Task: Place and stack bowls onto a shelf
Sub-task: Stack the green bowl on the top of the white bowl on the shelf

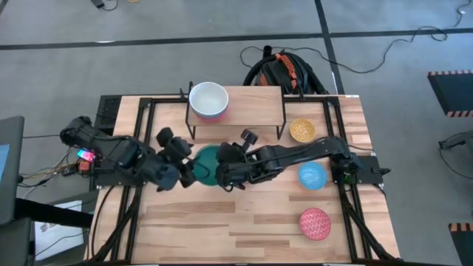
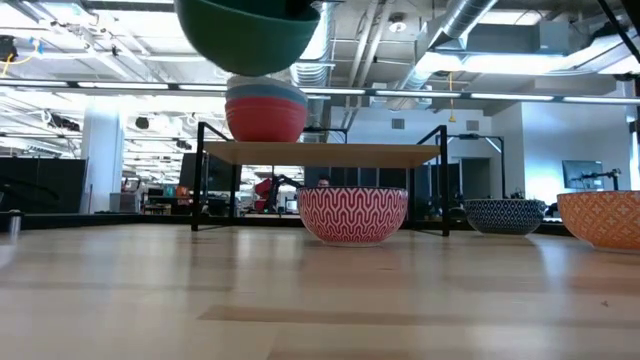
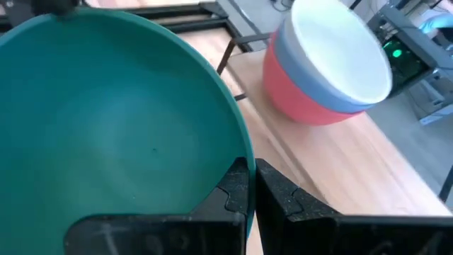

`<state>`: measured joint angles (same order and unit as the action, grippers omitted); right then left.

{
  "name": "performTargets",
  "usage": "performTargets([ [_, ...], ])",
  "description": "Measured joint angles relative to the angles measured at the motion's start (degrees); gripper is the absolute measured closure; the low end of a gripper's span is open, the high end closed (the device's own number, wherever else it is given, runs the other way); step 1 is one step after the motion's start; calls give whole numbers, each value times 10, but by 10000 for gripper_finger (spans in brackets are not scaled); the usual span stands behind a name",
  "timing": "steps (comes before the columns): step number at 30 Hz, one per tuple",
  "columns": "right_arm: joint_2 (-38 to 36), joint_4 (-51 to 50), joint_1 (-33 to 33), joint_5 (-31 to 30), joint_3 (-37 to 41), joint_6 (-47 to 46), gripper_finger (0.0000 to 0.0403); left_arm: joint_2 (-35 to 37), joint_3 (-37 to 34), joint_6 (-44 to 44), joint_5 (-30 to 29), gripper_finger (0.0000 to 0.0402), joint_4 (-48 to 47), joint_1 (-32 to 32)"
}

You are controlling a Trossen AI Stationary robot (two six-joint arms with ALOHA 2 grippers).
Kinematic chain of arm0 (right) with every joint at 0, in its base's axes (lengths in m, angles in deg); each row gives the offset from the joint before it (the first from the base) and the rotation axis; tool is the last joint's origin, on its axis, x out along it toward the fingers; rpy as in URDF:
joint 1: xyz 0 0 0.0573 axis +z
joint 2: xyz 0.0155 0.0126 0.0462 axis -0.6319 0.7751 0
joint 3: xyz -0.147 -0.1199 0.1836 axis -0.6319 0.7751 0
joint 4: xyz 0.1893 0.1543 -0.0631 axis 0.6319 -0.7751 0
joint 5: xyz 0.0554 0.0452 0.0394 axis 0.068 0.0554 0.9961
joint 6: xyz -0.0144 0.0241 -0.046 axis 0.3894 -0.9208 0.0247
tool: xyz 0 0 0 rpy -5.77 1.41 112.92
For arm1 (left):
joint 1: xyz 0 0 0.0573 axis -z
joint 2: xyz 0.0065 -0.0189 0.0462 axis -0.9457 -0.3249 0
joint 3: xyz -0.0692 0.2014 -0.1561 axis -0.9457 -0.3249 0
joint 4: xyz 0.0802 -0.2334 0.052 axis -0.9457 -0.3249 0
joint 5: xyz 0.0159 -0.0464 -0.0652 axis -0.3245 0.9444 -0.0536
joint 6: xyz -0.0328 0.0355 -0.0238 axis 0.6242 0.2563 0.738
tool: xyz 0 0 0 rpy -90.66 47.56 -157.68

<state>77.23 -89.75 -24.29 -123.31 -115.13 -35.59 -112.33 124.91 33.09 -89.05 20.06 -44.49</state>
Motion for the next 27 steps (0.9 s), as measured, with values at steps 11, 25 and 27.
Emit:
performTargets([
  [11, -22, -3, 0, -21, -6, 46, 372, -9, 0, -52, 63, 246, 3, -68],
  [25, -35, -5, 12, -51, -39, 192, 372, -45, 0, -106, 31, 368, 49, -108],
  [27, -36, -13, 12, -51, -39, 191, 372, -44, -1, -104, 23, 390, 55, -111],
])
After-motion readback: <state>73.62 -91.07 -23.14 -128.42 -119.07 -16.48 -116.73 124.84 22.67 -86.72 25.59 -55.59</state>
